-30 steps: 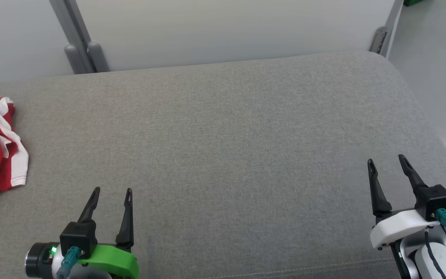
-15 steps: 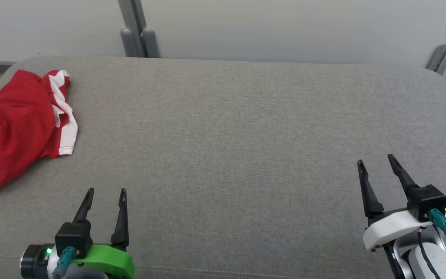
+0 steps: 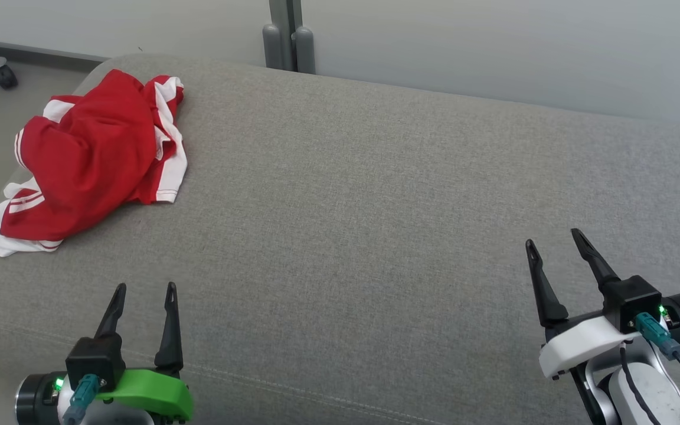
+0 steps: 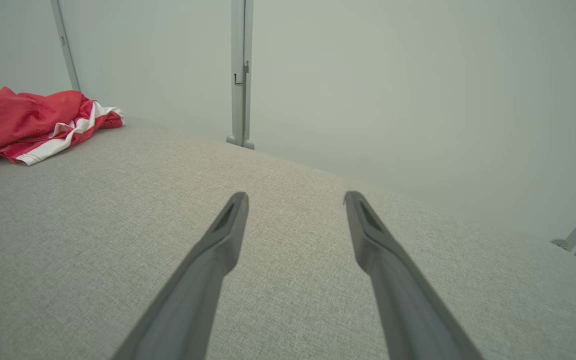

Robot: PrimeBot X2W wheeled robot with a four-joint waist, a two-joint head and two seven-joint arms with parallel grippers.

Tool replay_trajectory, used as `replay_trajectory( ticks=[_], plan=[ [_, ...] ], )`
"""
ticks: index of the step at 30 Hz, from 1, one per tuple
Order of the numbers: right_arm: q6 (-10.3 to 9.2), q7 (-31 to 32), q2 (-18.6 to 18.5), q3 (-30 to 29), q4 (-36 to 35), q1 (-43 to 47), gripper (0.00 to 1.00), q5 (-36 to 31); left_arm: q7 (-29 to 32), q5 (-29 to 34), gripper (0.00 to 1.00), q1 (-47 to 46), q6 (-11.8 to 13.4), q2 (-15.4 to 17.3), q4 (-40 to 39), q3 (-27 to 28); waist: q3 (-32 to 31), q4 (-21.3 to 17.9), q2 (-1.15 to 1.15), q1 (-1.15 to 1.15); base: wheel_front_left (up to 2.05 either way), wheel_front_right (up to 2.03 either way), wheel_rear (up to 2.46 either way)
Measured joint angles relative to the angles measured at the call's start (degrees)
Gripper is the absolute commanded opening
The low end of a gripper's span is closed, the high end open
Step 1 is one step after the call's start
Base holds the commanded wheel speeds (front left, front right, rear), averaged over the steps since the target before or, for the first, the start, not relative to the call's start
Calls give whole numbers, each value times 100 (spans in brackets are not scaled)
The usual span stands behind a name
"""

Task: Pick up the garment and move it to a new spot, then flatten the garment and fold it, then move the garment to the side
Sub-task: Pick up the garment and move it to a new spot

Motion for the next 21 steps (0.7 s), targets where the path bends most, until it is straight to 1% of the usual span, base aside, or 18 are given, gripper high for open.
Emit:
replay_trajectory(
  ticks=[2, 8, 13, 21],
  plan=[
    [46, 0, 22, 24, 0, -34, 100, -5, 0, -1, 100, 1, 0, -1, -27, 56, 38, 16, 0, 0, 0, 0, 0],
    [51, -1, 12, 30, 29, -104, 100, -55, 0, -2, 100, 1, 0, -34, -81, 112, 133, -15, 0, 0, 0, 0, 0],
    [92, -1, -16, 23, 36, -138, 100, -81, 0, -12, 100, 0, 1, -81, -97, 152, 224, -60, 0, 0, 0, 0, 0],
    [99, -1, -93, 10, 9, -252, 100, -148, 0, -281, 100, -40, 1, -121, -109, 250, 464, -99, 0, 0, 0, 0, 0]
  ],
)
